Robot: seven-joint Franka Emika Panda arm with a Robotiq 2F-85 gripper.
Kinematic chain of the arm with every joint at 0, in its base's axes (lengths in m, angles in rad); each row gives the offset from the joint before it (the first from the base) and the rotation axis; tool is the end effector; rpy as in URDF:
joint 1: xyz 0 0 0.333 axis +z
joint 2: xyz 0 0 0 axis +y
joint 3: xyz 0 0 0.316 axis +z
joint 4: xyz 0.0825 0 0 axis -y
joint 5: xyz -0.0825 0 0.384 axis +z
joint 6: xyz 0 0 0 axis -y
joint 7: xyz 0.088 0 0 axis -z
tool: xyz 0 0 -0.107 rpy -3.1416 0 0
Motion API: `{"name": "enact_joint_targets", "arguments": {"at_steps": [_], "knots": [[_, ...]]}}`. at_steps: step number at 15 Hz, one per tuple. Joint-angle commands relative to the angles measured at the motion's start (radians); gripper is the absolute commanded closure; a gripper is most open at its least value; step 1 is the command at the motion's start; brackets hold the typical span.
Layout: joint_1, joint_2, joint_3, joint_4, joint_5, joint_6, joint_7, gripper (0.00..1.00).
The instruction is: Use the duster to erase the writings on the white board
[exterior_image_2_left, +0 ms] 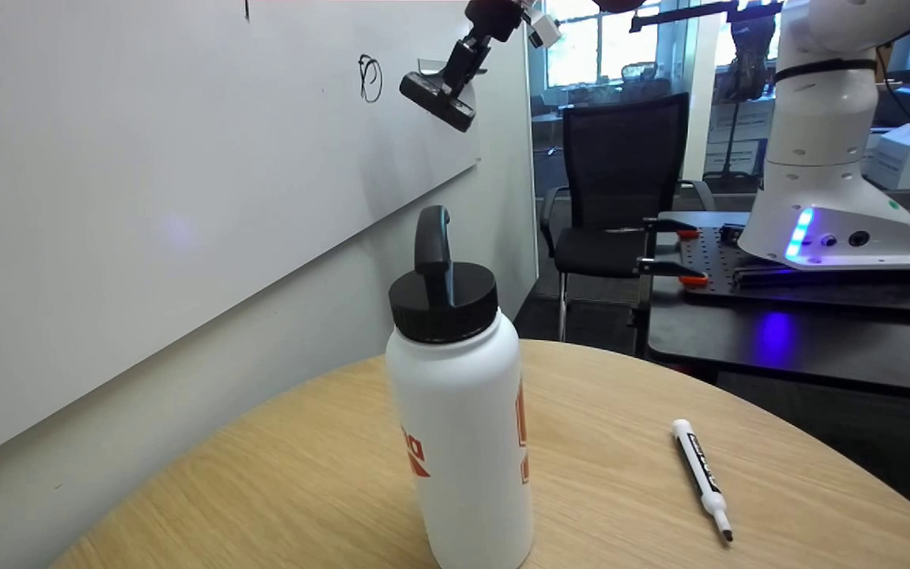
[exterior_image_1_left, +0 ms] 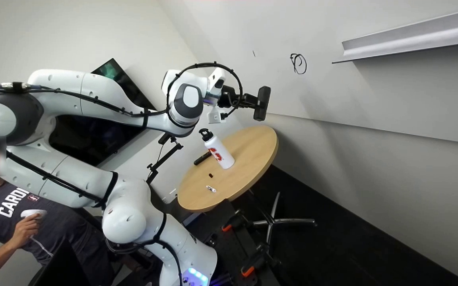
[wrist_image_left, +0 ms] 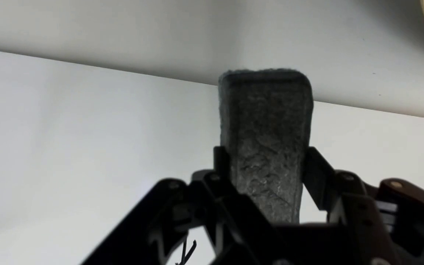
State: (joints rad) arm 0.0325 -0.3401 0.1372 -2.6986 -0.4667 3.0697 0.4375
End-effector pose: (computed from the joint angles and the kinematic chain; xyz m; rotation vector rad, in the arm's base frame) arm 0.4204 0.1089 0.4118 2.9023 0.2840 1.0968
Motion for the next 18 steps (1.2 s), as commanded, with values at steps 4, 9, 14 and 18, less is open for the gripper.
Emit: {"name": "enact_joint_targets", "arguments": {"at_steps": [4, 9, 14, 18], "knots": [[-0.006, 0.027, -0.045, -0.010, 0.090, 0.211, 0.077, 0.72], [-0.119, 0.063, -0.017, -0.051, 0.198, 0.475, 0.125, 0.72], [-0.101, -0.061, 0.012, 0.000, 0.488, 0.406, 0.076, 0.72], [-0.082, -0.051, -0.004, 0.004, 0.471, 0.401, 0.063, 0.47]]}}
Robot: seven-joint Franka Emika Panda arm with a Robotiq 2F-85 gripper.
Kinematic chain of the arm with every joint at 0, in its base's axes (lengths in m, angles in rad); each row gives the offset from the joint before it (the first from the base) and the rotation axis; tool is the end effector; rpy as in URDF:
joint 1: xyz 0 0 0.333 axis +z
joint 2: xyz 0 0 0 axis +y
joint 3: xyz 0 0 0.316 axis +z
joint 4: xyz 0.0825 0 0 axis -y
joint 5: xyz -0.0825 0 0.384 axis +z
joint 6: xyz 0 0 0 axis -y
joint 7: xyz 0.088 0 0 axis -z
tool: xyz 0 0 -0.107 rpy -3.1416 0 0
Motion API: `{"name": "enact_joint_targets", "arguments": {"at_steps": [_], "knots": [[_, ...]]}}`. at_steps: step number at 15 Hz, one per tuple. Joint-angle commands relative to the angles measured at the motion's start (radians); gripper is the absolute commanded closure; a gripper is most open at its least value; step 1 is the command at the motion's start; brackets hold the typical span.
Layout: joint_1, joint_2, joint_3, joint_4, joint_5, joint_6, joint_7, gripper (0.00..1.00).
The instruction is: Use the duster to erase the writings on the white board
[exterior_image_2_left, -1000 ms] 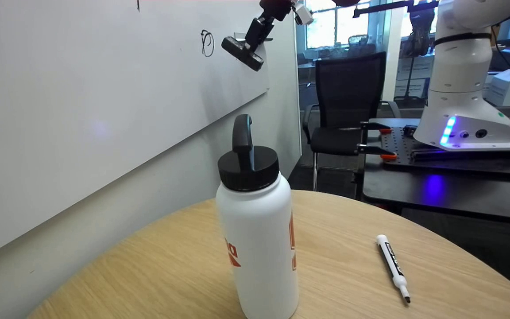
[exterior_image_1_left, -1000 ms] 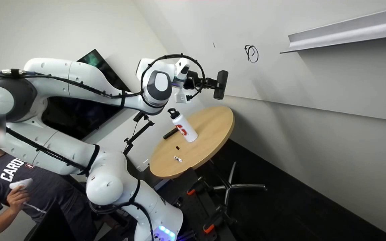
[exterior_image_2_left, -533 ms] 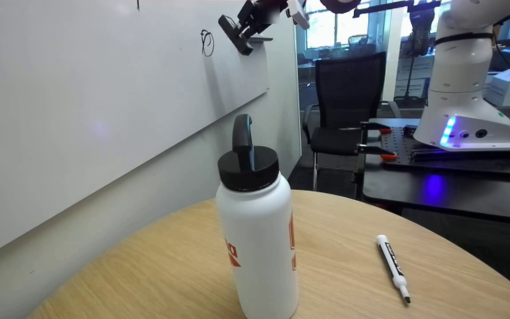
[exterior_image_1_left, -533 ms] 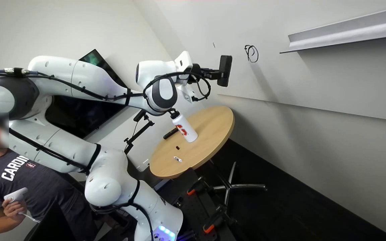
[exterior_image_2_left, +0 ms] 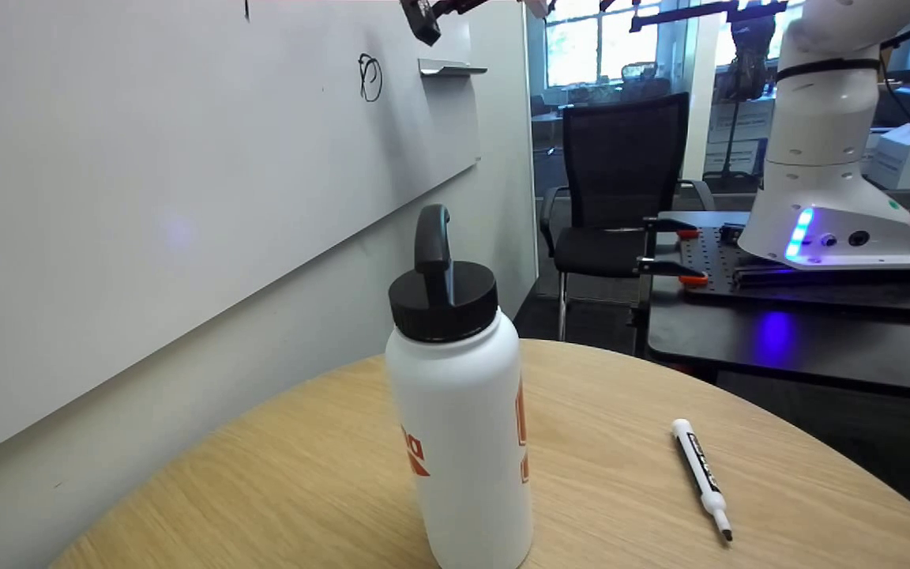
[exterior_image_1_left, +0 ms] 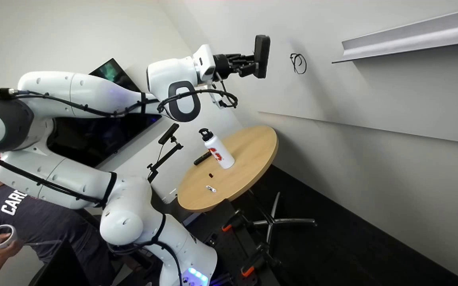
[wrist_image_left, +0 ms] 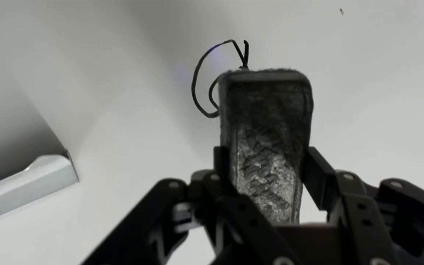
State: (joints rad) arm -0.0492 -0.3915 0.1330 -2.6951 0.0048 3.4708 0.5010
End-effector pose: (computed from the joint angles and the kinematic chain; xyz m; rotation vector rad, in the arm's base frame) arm 0.4280 0.0395 0.4984 -2.3702 0.4797 -1.5430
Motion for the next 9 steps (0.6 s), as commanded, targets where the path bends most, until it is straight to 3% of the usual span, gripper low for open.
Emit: {"name": "enact_joint_targets", "arguments": {"at_steps": [1, 2, 6, 7, 9], "knots": [[-0.001, -0.002, 0.001, 0.000, 0.001, 0.000, 0.000, 0.47], [-0.003, -0.002, 0.001, 0.000, 0.001, 0.000, 0.000, 0.72], [-0.325, -0.096, 0.300, 0.024, 0.170, -0.001, -0.047, 0.72], [-0.380, -0.113, 0.363, 0.024, 0.214, -0.001, -0.021, 0.72], [-0.409, -0.144, 0.431, 0.007, 0.292, -0.001, 0.059, 0.72]]}}
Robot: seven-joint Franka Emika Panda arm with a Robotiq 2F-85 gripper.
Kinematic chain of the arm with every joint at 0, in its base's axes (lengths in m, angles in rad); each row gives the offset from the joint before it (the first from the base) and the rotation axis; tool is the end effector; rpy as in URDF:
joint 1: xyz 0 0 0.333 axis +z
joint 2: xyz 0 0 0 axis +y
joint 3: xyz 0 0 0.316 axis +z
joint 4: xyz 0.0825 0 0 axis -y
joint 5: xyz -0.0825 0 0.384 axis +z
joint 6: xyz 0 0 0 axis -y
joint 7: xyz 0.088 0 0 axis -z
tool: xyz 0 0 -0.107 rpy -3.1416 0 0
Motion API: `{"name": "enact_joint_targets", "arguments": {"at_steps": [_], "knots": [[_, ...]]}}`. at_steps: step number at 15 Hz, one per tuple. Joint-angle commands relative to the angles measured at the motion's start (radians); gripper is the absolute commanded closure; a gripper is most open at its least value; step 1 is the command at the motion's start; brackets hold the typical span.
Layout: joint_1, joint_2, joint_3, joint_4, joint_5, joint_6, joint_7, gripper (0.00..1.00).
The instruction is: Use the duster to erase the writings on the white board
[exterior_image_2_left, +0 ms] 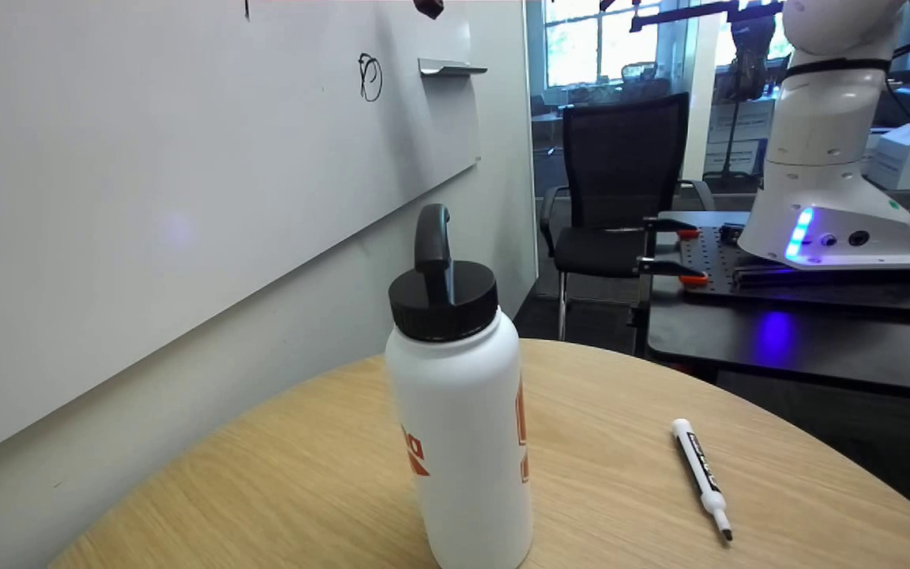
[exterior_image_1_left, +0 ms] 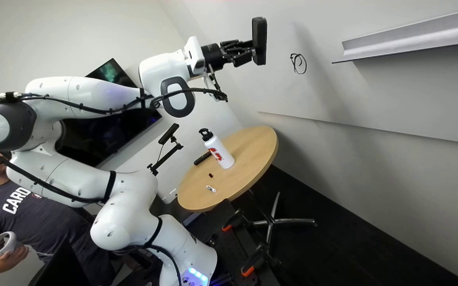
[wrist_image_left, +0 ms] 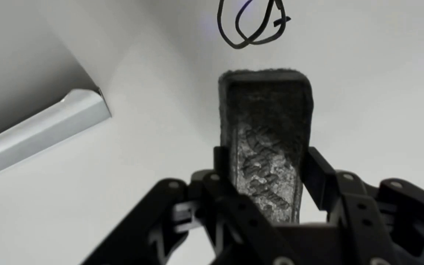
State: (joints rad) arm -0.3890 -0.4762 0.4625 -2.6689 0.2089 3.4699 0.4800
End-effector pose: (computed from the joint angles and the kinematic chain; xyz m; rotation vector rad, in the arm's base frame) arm 0.4233 0.0278 0.5287 -2.3149 0.6548 -1.7123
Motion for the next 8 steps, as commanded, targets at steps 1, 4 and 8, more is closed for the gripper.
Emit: {"name": "enact_joint_targets", "arguments": {"at_steps": [1, 4, 8], "knots": [[-0.054, -0.070, 0.114, -0.023, 0.108, 0.000, 0.118, 0.72], [0.081, -0.075, 0.063, -0.041, 0.122, 0.000, 0.249, 0.72], [0.165, -0.050, 0.020, -0.035, 0.095, -0.002, 0.293, 0.47]]}}
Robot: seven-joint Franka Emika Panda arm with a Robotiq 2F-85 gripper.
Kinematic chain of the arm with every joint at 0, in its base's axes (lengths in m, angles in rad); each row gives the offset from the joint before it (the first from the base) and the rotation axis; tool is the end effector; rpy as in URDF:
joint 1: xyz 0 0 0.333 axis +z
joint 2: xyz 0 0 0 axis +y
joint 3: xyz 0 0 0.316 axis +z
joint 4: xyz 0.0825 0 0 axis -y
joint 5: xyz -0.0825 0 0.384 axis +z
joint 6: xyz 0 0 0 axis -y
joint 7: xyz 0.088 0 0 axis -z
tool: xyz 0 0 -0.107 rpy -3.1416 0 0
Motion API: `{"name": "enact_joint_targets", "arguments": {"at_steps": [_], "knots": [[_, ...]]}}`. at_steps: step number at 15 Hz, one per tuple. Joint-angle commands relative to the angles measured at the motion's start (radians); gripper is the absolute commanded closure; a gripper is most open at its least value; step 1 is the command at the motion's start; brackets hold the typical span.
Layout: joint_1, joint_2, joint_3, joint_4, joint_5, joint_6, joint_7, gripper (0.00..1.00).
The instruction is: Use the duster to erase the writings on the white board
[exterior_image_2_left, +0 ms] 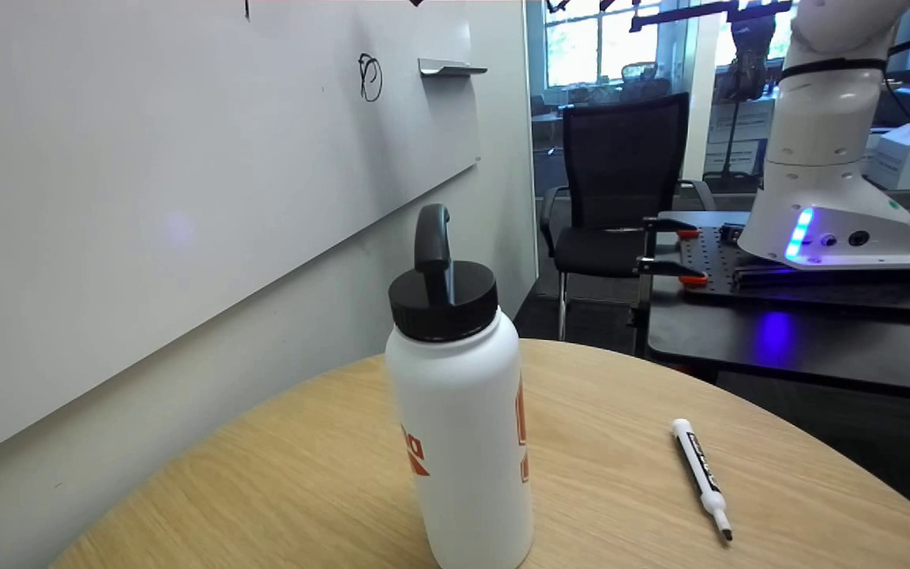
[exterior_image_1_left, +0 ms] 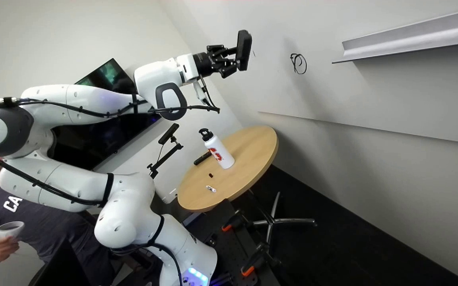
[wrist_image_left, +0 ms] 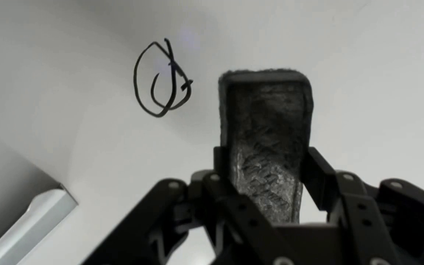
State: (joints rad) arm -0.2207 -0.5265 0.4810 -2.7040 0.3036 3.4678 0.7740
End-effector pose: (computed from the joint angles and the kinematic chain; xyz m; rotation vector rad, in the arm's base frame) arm 0.3989 0.0932 0.5294 -2.0629 0.8247 -1.4913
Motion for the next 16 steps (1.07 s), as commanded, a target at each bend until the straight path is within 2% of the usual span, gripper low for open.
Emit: {"name": "enact_joint_targets", "arguments": {"at_steps": [1, 2, 3, 4, 6, 7, 10, 14, 16], "knots": [[0.028, 0.000, -0.017, -0.004, 0.000, 0.000, 0.008, 0.47], [0.040, 0.000, -0.027, -0.007, 0.000, 0.000, 0.014, 0.47], [0.041, 0.001, -0.029, -0.007, 0.000, 0.000, 0.015, 0.72], [0.057, 0.025, -0.046, 0.011, 0.049, -0.049, 0.077, 0.72], [0.126, 0.085, -0.115, 0.024, 0.052, -0.049, 0.123, 0.72], [0.135, 0.099, -0.128, 0.028, 0.059, -0.066, 0.149, 0.72], [0.285, 0.178, -0.260, 0.038, 0.105, -0.034, 0.196, 0.72], [0.460, 0.212, -0.431, 0.010, 0.087, -0.011, 0.370, 0.72], [0.558, 0.235, -0.515, -0.003, 0.080, 0.045, 0.467, 0.72]]}}
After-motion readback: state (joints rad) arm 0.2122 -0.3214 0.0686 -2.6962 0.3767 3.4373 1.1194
